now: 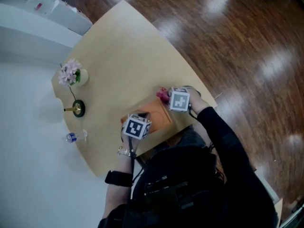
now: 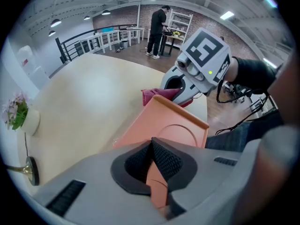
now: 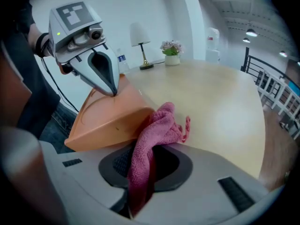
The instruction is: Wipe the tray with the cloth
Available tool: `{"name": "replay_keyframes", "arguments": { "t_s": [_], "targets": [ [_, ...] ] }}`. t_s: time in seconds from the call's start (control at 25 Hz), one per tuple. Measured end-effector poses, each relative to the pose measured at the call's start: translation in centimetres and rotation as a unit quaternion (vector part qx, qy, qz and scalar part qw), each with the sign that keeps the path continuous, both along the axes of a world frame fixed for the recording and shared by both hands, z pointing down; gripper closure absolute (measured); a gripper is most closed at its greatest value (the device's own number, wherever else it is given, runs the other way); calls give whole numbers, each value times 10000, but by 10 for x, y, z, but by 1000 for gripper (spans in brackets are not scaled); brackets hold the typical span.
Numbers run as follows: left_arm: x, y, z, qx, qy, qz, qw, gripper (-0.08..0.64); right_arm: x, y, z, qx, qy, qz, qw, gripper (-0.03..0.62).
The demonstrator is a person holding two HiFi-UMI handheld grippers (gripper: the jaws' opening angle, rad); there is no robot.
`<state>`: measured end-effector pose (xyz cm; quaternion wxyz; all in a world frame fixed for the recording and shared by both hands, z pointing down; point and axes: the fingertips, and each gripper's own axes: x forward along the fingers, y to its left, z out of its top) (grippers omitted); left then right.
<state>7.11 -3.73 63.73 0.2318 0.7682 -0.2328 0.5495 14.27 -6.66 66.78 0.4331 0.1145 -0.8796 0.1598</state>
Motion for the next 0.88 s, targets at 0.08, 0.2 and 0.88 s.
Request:
{"name": "replay_keyframes", "arguments": {
  "t_s": [0.08, 0.2, 0.88],
  "targets": [
    [0, 2, 0, -29, -30, 49, 10000, 555, 0, 8, -2, 26, 14, -145, 9999, 525],
    [-1, 1, 0, -8, -112, 128, 9999, 555, 0, 24, -5, 47, 0, -290, 9996, 525],
    [0, -3, -4, 30, 34, 65, 10000, 555, 23, 133, -15, -606, -345, -389, 9968, 525]
  ]
}}
